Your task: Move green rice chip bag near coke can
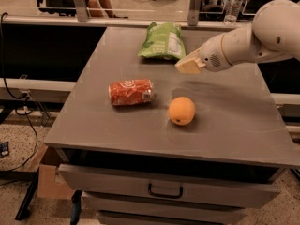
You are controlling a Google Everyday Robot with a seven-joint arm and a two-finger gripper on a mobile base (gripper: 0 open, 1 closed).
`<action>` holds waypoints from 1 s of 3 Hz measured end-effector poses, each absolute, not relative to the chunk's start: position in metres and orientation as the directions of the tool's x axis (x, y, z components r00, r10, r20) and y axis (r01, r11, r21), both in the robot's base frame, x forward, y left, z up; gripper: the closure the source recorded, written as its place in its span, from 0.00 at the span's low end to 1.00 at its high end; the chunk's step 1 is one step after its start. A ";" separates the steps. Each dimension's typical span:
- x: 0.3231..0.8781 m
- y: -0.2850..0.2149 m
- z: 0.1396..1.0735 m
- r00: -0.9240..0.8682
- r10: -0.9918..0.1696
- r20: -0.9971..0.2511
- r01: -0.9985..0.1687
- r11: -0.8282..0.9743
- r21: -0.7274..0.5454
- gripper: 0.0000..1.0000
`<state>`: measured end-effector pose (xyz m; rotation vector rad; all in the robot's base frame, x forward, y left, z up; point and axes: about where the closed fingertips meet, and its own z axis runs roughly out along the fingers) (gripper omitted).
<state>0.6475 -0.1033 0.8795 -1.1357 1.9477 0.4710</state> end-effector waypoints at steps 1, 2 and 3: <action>0.645 -0.102 0.877 -0.241 -0.562 -0.792 -0.842 0.527 -0.118 0.54; 0.668 -0.105 0.881 -0.209 -0.554 -0.806 -0.802 0.569 -0.183 0.30; 0.696 -0.109 0.885 -0.184 -0.545 -0.818 -0.753 0.613 -0.239 0.07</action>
Offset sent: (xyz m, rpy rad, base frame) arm 0.0506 -0.0116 0.0111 -0.0344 -0.2108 -0.1412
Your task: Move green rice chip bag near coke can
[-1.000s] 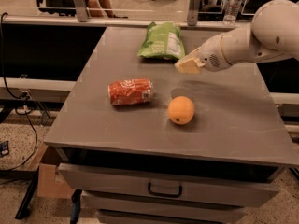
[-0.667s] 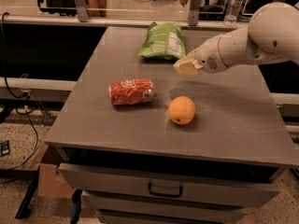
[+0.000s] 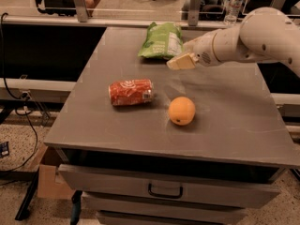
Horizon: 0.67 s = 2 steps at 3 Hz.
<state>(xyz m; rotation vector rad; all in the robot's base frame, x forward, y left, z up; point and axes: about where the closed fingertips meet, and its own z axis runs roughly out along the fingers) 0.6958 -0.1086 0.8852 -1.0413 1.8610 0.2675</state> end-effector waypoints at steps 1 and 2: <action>0.721 -0.110 0.883 -0.162 -0.542 -0.825 -0.724 0.633 -0.274 0.00; 0.745 -0.107 0.876 -0.150 -0.532 -0.833 -0.703 0.650 -0.289 0.00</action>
Offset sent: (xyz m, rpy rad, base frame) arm 0.0792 -0.0017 -0.0170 0.0159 -0.1117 -0.0841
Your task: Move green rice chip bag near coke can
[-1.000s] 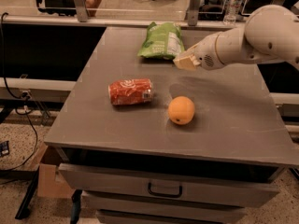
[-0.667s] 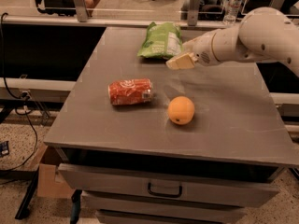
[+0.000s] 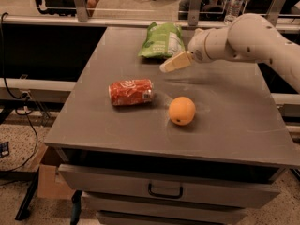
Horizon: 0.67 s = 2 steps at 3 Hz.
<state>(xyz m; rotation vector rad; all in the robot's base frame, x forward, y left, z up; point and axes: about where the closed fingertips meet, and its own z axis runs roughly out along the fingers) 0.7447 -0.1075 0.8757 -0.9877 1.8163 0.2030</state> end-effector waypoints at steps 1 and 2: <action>0.768 -0.105 0.867 -0.163 -0.485 -0.859 -0.672 0.692 -0.264 0.00; 0.785 -0.104 0.859 -0.187 -0.435 -0.881 -0.642 0.733 -0.225 0.16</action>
Offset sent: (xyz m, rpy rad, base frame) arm 0.0610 -0.0026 -0.0237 0.1584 -0.0005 -0.1504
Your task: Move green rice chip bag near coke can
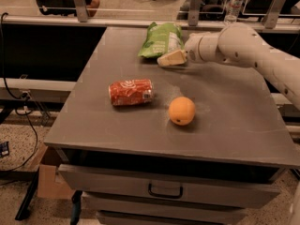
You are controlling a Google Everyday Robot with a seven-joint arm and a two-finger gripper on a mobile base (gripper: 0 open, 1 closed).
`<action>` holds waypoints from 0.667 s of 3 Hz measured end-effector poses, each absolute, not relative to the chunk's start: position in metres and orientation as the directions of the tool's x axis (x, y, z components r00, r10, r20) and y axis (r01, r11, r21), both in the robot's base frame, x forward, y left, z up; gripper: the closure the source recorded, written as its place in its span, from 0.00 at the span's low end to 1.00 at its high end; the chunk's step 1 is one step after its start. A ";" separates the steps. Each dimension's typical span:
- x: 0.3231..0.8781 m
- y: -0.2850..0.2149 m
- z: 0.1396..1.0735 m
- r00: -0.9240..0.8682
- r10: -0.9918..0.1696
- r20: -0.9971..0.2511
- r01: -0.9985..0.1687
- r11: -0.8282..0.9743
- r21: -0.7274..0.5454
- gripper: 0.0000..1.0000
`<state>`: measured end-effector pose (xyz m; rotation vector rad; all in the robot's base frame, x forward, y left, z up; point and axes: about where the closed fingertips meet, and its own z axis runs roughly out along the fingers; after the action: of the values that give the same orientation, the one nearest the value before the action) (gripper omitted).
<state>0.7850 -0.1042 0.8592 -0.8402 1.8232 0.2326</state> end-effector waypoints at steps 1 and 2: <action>0.795 -0.104 0.853 -0.210 -0.372 -0.904 -0.618 0.767 -0.172 0.47; 0.799 -0.100 0.854 -0.205 -0.360 -0.910 -0.622 0.766 -0.162 0.70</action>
Offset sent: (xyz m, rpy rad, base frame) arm 0.0172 0.0034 -0.0005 0.0957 -0.0002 -0.0290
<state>0.7986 -0.1000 0.8544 -0.7596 1.8205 0.2865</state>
